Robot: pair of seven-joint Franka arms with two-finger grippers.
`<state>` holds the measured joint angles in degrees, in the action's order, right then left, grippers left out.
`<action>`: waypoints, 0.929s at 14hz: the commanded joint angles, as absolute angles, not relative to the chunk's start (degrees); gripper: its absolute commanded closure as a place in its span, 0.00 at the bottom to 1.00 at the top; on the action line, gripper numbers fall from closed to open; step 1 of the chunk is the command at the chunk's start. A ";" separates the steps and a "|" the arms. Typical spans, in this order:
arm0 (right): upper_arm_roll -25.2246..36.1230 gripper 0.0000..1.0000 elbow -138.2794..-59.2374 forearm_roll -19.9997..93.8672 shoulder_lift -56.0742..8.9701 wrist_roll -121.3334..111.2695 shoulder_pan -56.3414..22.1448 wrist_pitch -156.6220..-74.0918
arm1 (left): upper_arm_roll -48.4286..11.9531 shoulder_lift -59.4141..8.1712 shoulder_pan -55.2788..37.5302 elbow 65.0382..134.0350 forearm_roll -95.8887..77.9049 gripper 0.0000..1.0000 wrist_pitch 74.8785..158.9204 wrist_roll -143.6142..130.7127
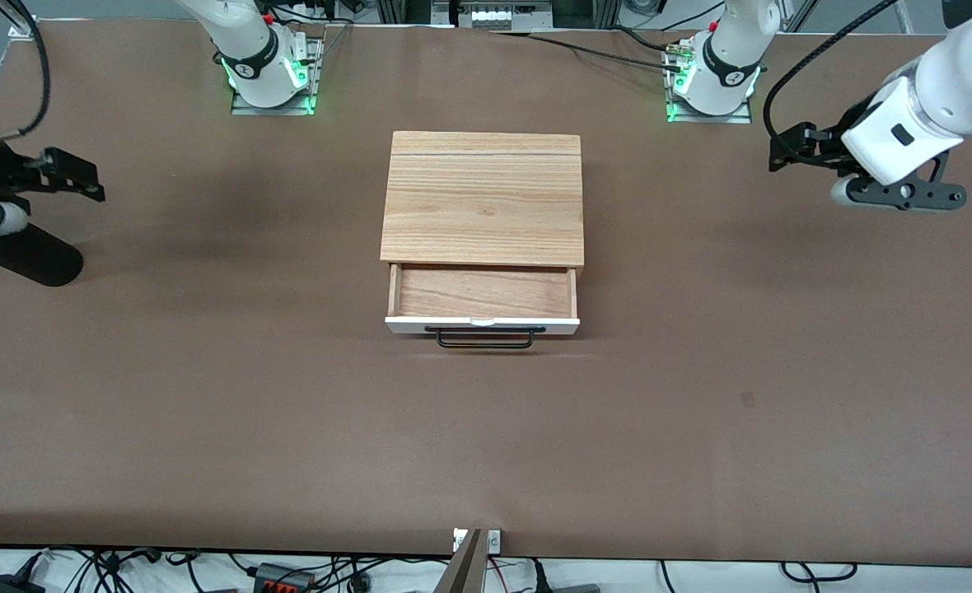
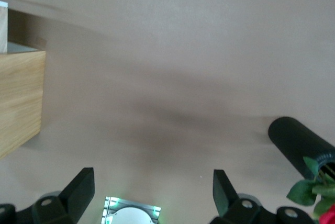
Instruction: Pull top drawer with both arms simultaneously
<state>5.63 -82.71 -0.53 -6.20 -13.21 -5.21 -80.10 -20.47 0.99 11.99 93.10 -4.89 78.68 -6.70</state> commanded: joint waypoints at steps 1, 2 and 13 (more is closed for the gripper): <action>2.55 0.00 -95.06 -1.85 1.39 -5.84 -4.22 -88.30 | -21.80 5.88 12.92 98.35 -4.22 0.00 80.60 -6.86; 2.55 0.00 -97.62 -1.67 2.97 -3.54 -4.13 -90.59 | -21.71 5.98 12.92 98.52 -4.22 0.00 80.51 -6.86; 2.29 0.00 -97.12 -1.67 1.41 -2.02 0.27 -91.49 | -21.71 10.37 13.01 104.68 -4.75 0.00 80.60 -12.92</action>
<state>3.13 -96.67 -1.18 0.96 -2.88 0.07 -91.07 -21.16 8.03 12.14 102.61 -4.89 79.46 -13.02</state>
